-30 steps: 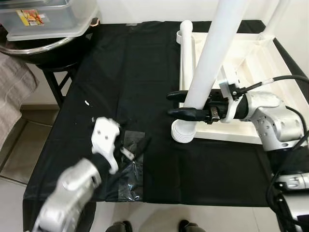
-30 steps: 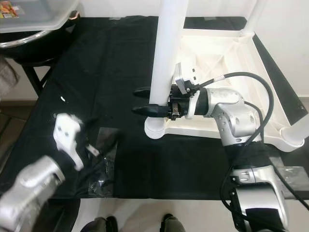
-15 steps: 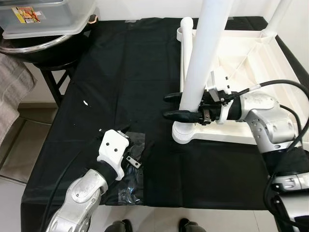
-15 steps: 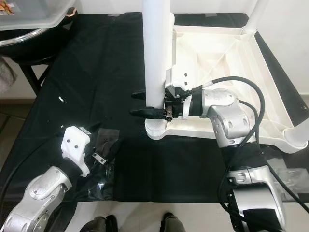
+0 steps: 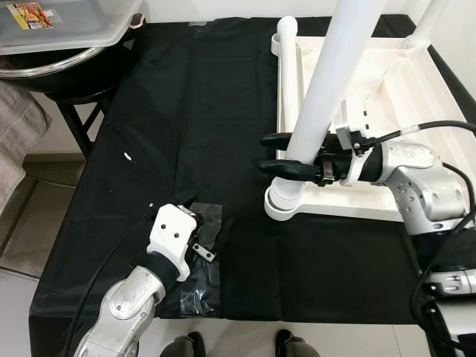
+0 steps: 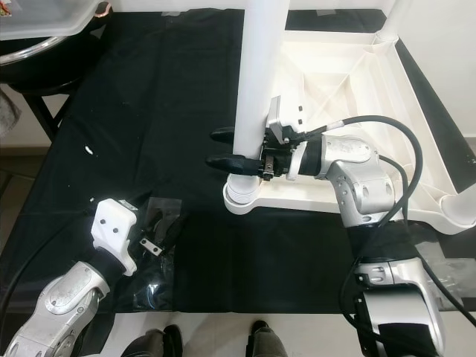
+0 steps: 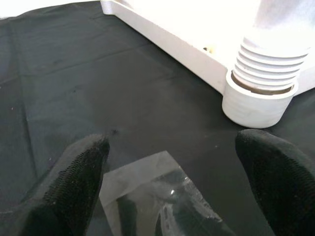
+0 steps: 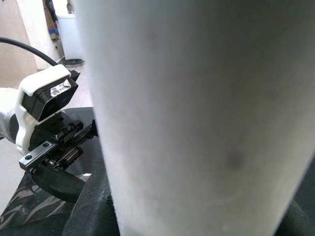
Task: Building children table
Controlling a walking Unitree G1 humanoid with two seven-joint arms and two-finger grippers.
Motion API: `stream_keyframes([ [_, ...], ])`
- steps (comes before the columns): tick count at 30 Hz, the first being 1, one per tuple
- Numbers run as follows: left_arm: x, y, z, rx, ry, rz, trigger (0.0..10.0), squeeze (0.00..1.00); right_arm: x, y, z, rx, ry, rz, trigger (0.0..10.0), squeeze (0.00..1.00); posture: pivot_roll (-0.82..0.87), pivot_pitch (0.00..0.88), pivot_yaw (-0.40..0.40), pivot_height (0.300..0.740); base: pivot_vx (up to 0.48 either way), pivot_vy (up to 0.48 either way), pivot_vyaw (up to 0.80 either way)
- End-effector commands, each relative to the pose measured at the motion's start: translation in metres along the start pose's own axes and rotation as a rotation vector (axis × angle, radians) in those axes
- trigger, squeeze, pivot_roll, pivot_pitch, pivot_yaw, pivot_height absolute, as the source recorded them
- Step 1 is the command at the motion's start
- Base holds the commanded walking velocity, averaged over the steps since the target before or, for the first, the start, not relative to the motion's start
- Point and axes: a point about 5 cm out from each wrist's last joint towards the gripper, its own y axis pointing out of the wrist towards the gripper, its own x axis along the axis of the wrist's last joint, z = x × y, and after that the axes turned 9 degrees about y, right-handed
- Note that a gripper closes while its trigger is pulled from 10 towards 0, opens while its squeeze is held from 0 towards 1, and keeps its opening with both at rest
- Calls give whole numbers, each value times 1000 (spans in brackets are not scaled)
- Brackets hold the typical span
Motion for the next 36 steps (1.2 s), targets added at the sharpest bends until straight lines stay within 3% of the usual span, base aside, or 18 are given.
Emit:
stream_keyframes([
  [1,0,-3,-1,6,-1,-3,10000,0,-14,-6,1,-11,51,54,10000,0,17,341,31,740,0,0,0],
  [9,0,-3,-2,10,-3,-5,10000,0,-15,4,18,142,95,58,10000,0,19,340,28,740,0,0,0],
  [16,0,-3,-2,13,-4,-6,10000,0,-20,5,27,254,110,127,10000,0,16,343,25,740,0,0,0],
  [21,1,-3,-2,13,-5,-7,10000,0,-21,4,23,250,97,149,10000,0,17,344,23,740,0,0,0],
  [30,1,-3,-2,13,-7,-8,10000,0,-12,3,-3,72,46,124,10000,0,18,346,24,740,0,0,0],
  [36,1,-3,-2,14,-8,-10,10000,0,-17,7,-5,53,56,128,10000,0,21,347,25,740,0,0,0],
])
